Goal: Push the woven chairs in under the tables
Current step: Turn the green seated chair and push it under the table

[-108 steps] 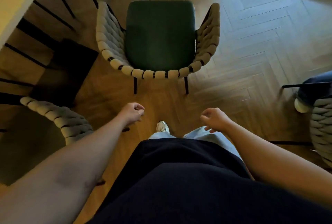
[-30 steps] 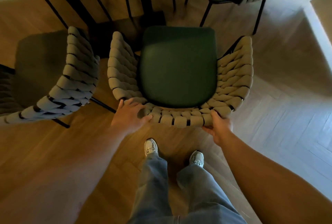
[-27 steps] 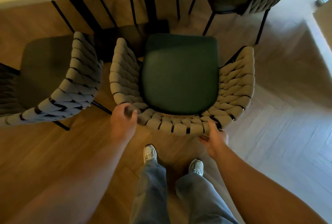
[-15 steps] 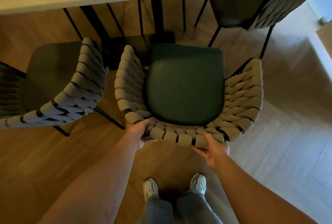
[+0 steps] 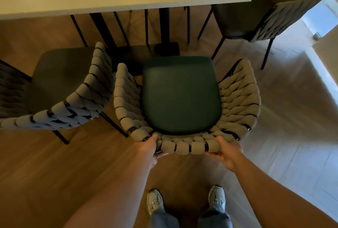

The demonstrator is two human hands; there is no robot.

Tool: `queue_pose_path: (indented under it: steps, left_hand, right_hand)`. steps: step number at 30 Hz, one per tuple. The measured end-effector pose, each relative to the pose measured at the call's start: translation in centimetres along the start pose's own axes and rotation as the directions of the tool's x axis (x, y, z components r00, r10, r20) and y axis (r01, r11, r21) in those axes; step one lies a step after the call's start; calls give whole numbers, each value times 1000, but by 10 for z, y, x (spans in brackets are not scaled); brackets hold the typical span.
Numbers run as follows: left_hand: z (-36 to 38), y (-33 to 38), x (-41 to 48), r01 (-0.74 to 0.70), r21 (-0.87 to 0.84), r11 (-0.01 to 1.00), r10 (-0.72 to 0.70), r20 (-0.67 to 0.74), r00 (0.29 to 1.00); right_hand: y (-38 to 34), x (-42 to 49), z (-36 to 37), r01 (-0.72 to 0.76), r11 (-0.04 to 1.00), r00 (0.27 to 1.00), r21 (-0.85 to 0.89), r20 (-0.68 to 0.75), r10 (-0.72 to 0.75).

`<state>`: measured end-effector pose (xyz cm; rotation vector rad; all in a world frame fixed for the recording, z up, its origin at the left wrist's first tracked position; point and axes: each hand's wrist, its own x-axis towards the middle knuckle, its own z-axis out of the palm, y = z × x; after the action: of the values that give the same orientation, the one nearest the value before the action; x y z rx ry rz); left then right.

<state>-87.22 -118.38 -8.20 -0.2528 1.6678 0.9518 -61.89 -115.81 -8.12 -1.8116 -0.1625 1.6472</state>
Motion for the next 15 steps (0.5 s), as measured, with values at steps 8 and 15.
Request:
queue_pose_path:
  steps: [8,15]
  left_hand:
    - [-9,-5,0,-48,-121,992,57,76,995]
    - [9,-18,-6,41,-146,988,-27,91,995]
  right_hand:
    - [-4,-9,4,-31,991,999,127,30,28]
    - [4,-9,8,-128,980,974,152,206,95]
